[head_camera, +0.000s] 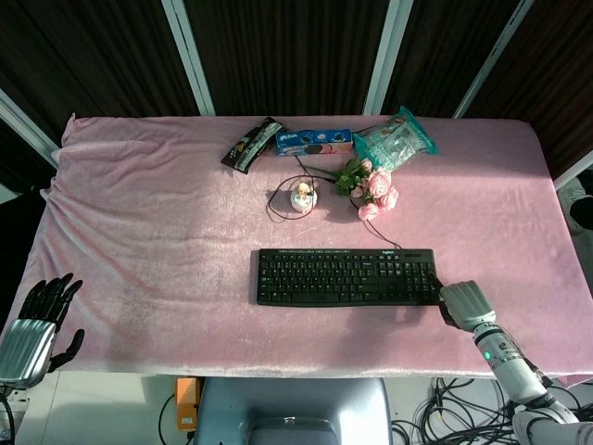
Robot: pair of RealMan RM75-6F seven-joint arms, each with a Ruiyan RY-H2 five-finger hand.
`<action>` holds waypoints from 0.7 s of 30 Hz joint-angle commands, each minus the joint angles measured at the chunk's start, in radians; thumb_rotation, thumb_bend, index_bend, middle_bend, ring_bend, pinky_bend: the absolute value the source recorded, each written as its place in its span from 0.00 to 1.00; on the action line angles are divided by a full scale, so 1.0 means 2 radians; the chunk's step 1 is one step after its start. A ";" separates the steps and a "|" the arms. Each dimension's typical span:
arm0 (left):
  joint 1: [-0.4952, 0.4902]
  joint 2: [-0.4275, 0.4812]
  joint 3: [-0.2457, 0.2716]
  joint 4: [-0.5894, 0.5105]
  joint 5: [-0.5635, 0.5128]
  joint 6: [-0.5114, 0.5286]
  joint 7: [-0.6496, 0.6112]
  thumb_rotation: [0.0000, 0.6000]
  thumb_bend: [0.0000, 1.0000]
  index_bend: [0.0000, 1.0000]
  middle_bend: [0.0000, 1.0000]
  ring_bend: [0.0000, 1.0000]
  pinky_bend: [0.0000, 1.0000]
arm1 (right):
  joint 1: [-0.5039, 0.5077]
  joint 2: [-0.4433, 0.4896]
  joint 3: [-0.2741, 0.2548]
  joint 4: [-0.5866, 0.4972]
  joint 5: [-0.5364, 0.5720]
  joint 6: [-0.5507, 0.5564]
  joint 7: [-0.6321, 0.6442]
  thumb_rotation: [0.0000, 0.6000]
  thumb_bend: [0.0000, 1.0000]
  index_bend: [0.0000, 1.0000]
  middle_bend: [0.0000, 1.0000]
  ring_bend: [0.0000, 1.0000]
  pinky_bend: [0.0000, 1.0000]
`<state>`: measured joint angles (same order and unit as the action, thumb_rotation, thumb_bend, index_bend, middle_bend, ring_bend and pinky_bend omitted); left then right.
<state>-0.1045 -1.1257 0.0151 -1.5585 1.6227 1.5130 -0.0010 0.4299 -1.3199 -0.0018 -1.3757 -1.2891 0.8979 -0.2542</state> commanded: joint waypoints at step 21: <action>-0.003 0.001 -0.001 0.001 0.002 -0.001 -0.002 1.00 0.44 0.00 0.00 0.00 0.00 | 0.005 -0.006 -0.003 0.004 0.015 -0.009 -0.013 1.00 0.74 0.16 1.00 1.00 1.00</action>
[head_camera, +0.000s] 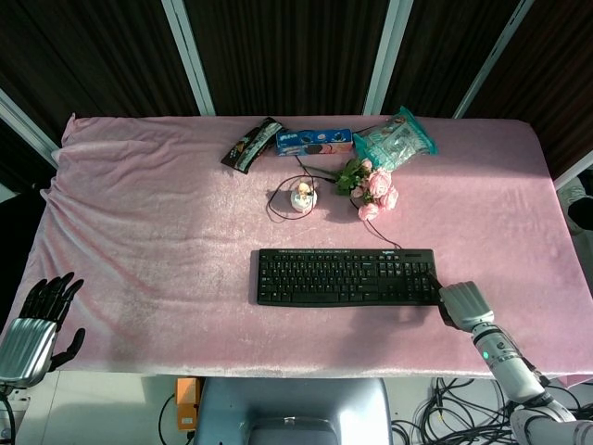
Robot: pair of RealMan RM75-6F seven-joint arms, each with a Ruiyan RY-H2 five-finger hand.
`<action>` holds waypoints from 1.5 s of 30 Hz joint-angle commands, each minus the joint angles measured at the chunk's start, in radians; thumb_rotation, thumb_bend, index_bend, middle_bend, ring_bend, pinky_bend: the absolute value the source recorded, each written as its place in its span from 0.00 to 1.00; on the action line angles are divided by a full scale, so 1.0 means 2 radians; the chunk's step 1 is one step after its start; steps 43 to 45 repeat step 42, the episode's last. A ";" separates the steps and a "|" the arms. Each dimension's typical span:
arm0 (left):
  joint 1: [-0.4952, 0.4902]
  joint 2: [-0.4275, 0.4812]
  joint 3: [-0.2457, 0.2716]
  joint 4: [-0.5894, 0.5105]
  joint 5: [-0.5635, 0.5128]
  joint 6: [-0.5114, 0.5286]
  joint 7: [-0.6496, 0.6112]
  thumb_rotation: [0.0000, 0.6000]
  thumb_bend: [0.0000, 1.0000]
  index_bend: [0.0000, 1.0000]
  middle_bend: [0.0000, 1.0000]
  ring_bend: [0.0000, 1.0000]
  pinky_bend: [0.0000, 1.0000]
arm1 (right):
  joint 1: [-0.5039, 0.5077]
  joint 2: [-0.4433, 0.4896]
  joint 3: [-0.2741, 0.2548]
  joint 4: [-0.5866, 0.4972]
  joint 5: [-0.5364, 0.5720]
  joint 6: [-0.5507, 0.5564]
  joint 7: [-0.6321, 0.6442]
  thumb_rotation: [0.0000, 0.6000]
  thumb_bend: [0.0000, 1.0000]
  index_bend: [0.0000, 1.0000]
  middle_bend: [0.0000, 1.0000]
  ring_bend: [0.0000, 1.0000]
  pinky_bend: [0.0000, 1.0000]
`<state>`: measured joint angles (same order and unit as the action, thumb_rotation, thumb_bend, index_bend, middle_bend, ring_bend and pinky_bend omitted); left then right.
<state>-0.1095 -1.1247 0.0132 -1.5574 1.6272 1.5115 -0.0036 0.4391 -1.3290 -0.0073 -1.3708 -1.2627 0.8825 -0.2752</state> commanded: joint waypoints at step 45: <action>0.000 -0.007 0.001 0.003 0.007 0.005 0.009 1.00 0.44 0.00 0.00 0.00 0.00 | -0.133 0.086 -0.035 -0.108 -0.166 0.291 0.029 1.00 0.48 0.00 0.10 0.13 0.21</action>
